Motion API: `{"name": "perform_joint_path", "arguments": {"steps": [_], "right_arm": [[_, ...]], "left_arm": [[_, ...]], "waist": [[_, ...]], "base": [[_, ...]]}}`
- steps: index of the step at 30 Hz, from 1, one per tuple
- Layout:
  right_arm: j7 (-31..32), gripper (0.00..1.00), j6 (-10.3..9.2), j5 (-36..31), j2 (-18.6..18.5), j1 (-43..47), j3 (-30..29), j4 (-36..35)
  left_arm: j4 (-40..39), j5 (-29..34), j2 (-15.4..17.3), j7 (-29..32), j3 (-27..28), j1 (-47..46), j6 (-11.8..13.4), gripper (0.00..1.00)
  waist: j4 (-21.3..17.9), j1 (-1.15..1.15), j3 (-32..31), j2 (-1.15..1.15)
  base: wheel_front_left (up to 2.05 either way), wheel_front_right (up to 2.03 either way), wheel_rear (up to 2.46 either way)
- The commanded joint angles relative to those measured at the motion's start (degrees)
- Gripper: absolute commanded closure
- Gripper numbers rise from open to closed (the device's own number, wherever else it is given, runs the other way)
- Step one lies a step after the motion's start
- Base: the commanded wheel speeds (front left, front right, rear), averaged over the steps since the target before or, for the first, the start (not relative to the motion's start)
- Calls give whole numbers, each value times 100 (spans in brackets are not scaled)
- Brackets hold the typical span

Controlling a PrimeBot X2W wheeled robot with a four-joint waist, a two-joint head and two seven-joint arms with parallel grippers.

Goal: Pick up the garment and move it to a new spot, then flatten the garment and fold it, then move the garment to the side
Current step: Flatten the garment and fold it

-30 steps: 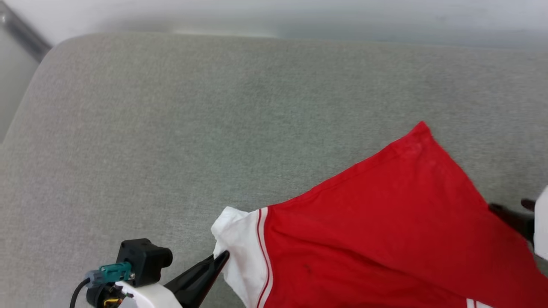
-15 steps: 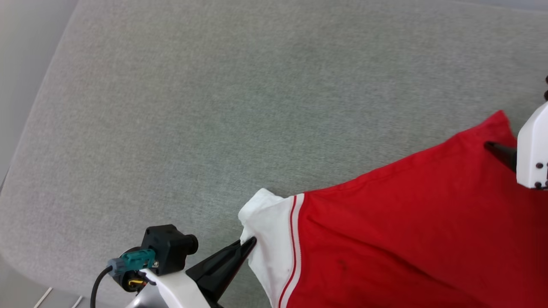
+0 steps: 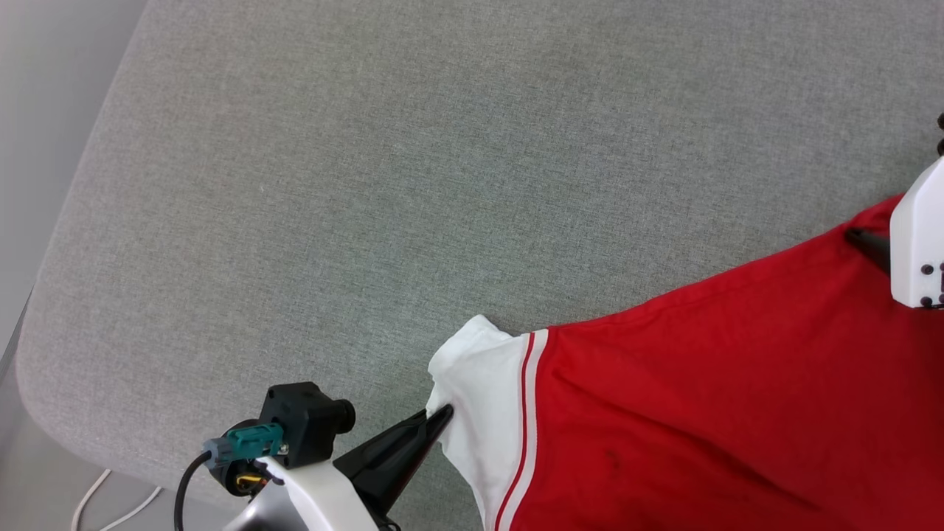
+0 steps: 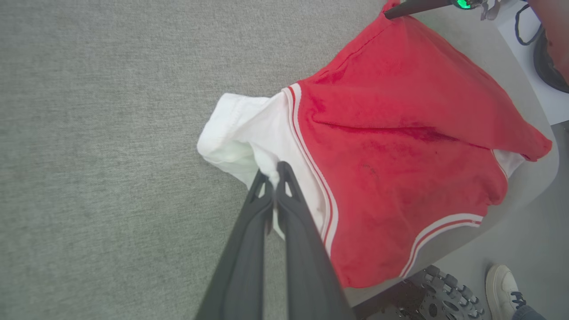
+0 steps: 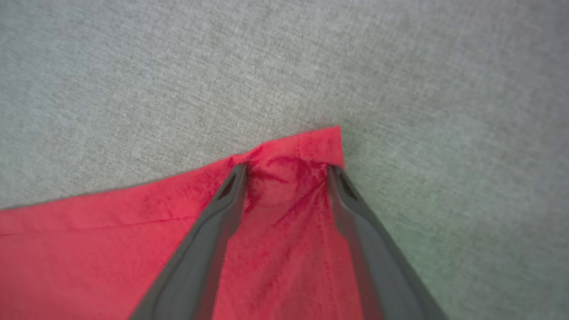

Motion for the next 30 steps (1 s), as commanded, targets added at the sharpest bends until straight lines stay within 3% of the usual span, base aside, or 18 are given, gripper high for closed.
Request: {"name": "perform_joint_path", "arguments": {"steps": [1,10,19,30], "right_arm": [[68,100,0,112,114,321,271,358],[-596,100,0,299,-95,206,346,413],[-1540,100,-1,704,-140,42,320,296],[-2157,100,-1,1129,-273,61,33,-657]], "left_arm": [[16,-7,-11,-31,8,-85,-18,100],[88,-37,40,-98,81,-59,-26,100],[-11,36,251,-357,443,47,163,100],[-589,267,755,-670,1258,-90,517,100]], "waist": [[-5,0,5,0],[-138,0,-276,0],[-617,0,-1061,0],[-1312,0,-1775,0]], "base": [[0,0,0],[0,0,0],[0,0,0],[0,0,0]]}}
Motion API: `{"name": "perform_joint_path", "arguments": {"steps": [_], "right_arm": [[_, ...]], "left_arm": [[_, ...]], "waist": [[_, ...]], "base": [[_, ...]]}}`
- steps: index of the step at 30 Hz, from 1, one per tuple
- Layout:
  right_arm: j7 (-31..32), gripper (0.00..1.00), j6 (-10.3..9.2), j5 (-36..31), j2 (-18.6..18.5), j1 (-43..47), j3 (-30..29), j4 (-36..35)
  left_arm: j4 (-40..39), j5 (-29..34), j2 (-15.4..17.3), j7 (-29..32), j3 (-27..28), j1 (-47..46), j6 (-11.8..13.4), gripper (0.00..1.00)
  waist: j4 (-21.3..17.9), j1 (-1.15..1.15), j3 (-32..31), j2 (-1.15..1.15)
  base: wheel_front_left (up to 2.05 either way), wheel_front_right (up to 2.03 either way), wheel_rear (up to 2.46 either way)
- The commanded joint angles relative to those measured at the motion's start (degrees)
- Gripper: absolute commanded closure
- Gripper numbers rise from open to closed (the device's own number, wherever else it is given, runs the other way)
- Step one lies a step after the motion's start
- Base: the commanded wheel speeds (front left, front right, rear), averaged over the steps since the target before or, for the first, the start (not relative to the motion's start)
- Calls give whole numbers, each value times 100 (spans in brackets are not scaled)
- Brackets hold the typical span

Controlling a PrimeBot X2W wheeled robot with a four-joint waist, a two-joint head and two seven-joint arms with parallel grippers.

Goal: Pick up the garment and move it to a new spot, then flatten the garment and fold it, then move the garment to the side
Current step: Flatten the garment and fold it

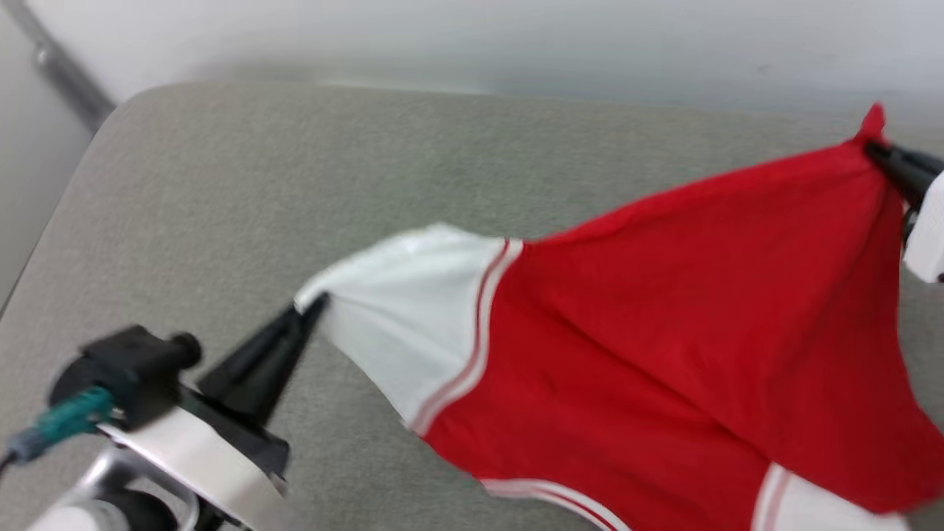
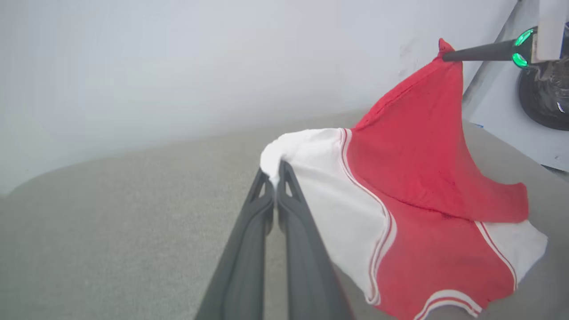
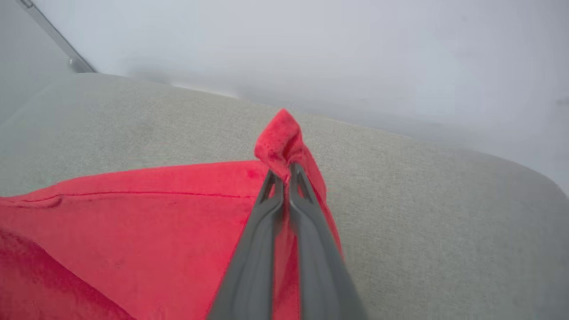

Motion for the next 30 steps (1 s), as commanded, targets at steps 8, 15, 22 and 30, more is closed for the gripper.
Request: {"name": "perform_joint_path", "arguments": {"steps": [8,15,22,30], "right_arm": [[-107,100,-2,187,246,-186,-316,-1102],[-104,100,-2,294,462,-221,-493,-1801],[-351,100,-2,205,587,-381,-658,-2209],[-702,100,-2,68,647,-812,-765,-2350]], "left_arm": [[-566,6,464,-105,882,-471,177,100],[-865,-153,701,-83,1542,-1003,274,100],[-674,-262,758,-113,1934,-2052,283,100],[-265,-262,714,-123,1918,-3513,161,100]], "waist": [[-725,0,-506,0],[-1074,0,-600,0],[-1335,0,-458,0],[-1448,0,-88,0]], "base": [[0,0,0],[0,0,0],[0,0,0],[0,0,0]]}}
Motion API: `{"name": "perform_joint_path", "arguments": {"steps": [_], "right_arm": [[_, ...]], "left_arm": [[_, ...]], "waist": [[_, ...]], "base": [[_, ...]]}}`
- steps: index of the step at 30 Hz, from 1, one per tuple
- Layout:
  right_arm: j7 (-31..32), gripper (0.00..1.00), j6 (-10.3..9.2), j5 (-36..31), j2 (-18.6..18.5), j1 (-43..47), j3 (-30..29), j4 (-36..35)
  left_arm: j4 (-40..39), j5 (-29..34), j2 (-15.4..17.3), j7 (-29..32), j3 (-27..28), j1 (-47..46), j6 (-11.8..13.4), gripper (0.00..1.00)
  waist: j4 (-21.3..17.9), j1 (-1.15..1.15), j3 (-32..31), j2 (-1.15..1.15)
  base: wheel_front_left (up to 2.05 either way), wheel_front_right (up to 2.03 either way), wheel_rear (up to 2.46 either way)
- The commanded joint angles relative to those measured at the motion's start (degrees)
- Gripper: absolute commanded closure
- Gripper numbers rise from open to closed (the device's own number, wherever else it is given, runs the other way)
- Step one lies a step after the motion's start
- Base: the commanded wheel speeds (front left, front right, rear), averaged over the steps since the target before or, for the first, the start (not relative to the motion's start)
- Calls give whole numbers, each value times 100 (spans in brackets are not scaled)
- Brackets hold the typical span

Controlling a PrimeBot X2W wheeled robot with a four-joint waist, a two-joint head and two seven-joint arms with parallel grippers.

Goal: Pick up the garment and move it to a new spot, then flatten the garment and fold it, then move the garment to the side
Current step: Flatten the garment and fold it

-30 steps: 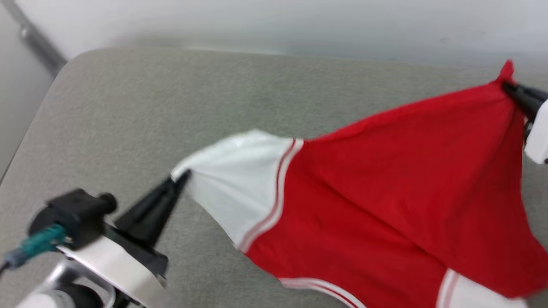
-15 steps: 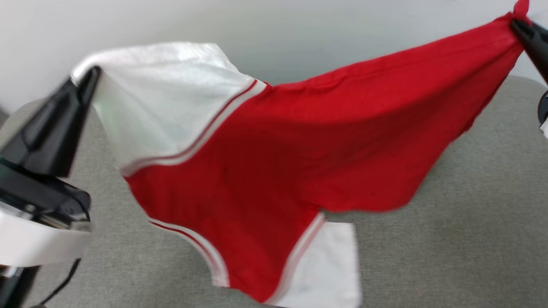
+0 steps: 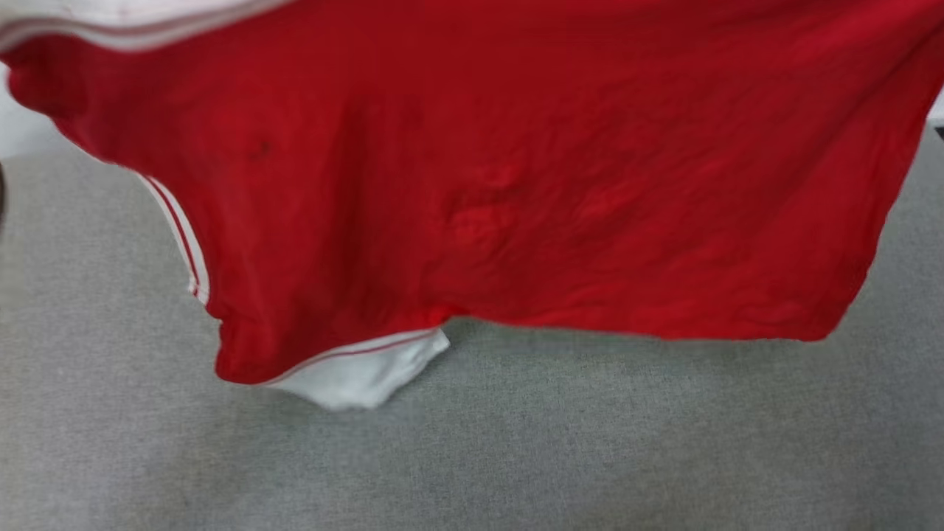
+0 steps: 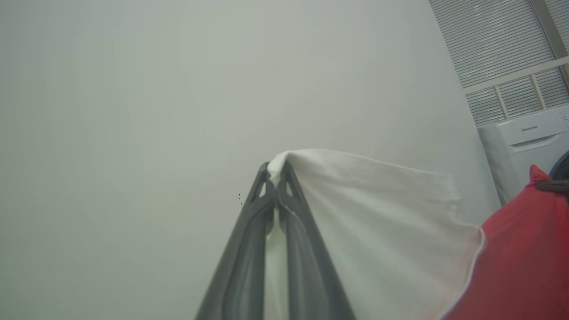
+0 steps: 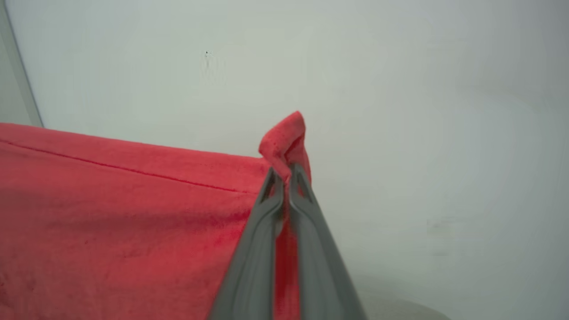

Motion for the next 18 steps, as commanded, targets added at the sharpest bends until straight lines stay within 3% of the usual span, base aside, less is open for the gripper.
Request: {"name": "perform_joint_path", "arguments": {"steps": [1,13,18], "right_arm": [[-61,100,-2,-59,-4,-169,-33,10],[-516,100,-3,-309,-14,-1780,-190,740],[-736,100,-3,-581,-150,-2834,-28,1399]], "left_arm": [[137,65,15,12,-43,-269,-36,100],[1751,174,-392,-143,-415,-3055,-385,100],[2654,477,-568,-136,-825,-4362,-696,100]], "waist": [[-32,0,185,0],[5,0,1641,0],[89,0,2321,0]], "base": [[0,0,0],[0,0,0],[0,0,0]]}}
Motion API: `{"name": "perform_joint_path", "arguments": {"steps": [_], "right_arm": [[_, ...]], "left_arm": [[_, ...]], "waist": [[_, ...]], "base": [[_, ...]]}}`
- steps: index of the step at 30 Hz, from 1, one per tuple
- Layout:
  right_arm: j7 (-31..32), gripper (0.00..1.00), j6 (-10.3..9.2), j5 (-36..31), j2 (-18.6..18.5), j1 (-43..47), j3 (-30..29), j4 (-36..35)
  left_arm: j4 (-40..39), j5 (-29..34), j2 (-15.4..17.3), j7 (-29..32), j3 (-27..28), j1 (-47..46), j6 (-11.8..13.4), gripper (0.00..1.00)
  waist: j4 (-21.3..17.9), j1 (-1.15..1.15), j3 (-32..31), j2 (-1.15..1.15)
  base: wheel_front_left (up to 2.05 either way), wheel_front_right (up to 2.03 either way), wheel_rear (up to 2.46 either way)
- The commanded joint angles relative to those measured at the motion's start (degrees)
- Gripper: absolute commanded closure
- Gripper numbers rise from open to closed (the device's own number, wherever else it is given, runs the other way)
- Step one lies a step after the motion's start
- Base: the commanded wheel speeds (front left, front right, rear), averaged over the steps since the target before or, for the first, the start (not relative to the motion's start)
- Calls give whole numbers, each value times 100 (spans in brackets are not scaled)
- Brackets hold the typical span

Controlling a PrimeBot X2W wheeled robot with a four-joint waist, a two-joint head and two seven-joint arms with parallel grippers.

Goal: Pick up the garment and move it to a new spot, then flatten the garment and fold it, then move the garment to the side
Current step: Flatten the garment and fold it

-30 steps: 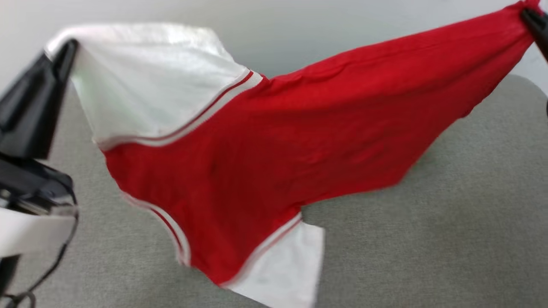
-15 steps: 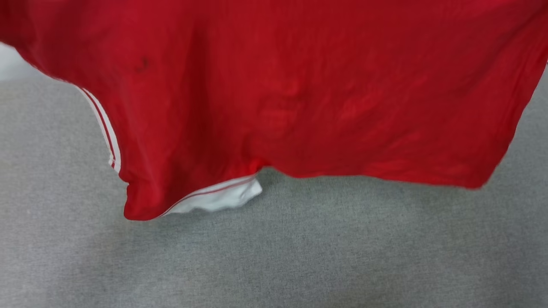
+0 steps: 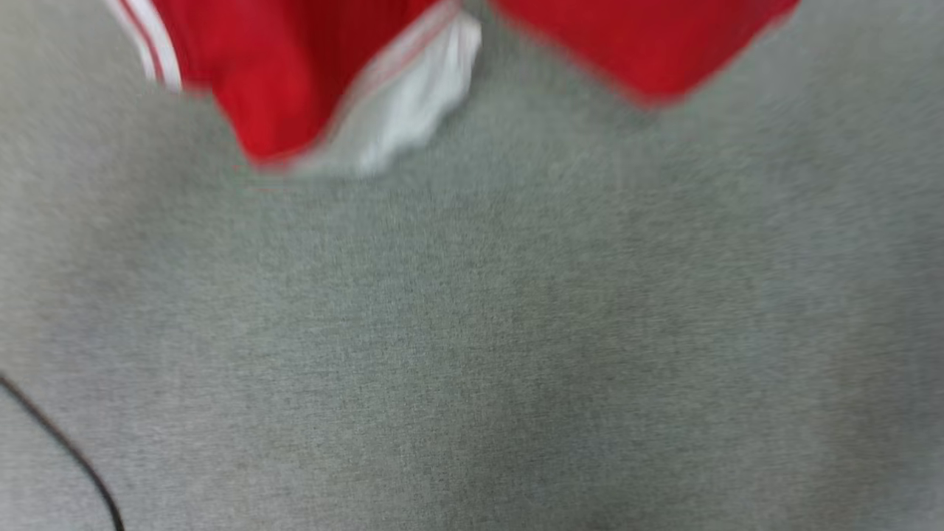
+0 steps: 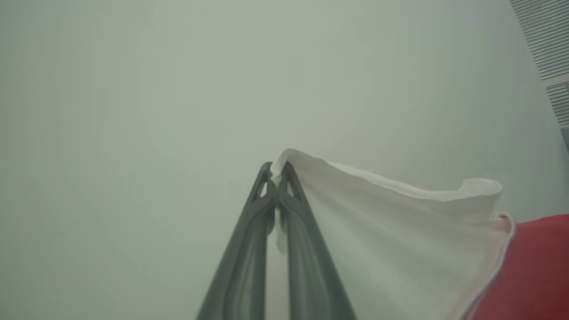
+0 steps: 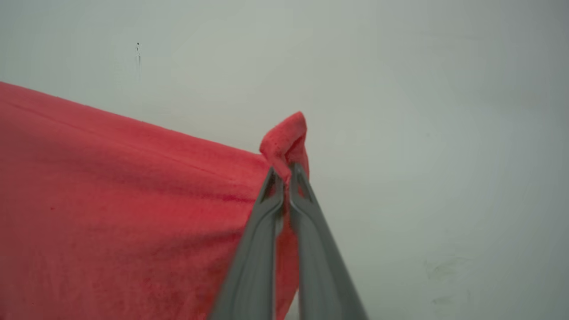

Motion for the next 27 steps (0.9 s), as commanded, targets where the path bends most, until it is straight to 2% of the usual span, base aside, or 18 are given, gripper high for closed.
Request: {"name": "perform_joint_path", "arguments": {"steps": [1,6,11,15,21,27], "right_arm": [[-64,100,-4,-138,-60,-354,39,215],[-439,100,-7,-620,-305,-1380,410,1055],[-1017,100,-7,-935,-187,-2252,446,1971],[-1519,100,-7,-1145,-79,-2599,515,2561],[-2003,100,-6,-1142,64,-2285,625,3254],[-2373,100,-6,-1078,126,-1500,811,3767]], "left_arm": [[294,82,-81,13,-68,-436,-51,100],[1518,370,-428,-131,-320,-1740,-179,100],[2646,564,-787,-472,-492,-2675,-314,100],[3329,607,-1085,-777,-597,-2972,-385,100],[3904,491,-1421,-1190,-757,-2418,-522,100],[4066,335,-1541,-1468,-939,-1251,-647,100]], "waist": [[101,-1,600,0],[237,-1,1107,0],[369,-1,1432,0],[487,-1,1569,0],[620,-1,1557,0],[644,-1,1293,0]], "base": [[0,0,0],[0,0,0],[0,0,0],[0,0,0],[0,0,0],[0,0,0]]}}
